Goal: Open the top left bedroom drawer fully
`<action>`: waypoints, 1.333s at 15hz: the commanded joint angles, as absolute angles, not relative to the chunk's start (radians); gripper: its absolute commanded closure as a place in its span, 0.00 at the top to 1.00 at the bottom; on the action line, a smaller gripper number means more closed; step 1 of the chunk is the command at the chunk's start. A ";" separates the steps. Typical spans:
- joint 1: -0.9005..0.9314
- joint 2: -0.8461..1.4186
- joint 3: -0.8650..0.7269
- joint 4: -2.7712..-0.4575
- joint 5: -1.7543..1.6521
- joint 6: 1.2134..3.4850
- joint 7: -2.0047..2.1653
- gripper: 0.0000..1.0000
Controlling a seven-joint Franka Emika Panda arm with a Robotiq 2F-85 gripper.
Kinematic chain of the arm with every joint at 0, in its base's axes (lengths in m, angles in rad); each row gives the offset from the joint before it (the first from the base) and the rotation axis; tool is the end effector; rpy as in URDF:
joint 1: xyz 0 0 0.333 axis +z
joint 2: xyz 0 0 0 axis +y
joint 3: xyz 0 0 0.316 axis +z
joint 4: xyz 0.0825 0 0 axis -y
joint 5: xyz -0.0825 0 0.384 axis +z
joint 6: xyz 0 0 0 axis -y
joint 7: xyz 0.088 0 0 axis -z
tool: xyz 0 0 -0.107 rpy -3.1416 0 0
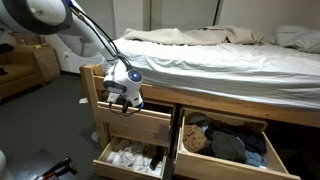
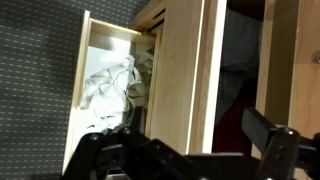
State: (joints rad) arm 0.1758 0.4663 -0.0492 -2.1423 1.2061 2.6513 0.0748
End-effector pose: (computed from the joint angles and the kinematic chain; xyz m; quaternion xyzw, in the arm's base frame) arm 0.5583 0.0449 0.1782 -0.8402 0.4705 0.0046 0.2696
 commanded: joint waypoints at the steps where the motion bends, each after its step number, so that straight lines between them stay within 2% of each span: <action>1: 0.200 0.537 -0.031 -2.088 1.279 2.805 0.107 1.00; 6: 0.259 0.674 0.006 -1.945 1.394 3.045 0.132 1.00; 7: 0.248 0.618 -0.004 -2.012 1.357 2.990 0.122 1.00; 13: 0.282 0.744 -0.013 -1.897 1.356 3.069 0.161 1.00; 16: 0.236 0.804 0.039 -1.795 1.402 3.021 0.074 1.00; 17: 0.266 0.751 0.005 -1.878 1.364 3.033 0.130 1.00; 20: 0.262 0.799 0.018 -1.816 1.366 3.033 0.123 1.00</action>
State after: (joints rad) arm 0.2623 0.7992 0.0182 -1.8153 1.3657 3.0327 0.1229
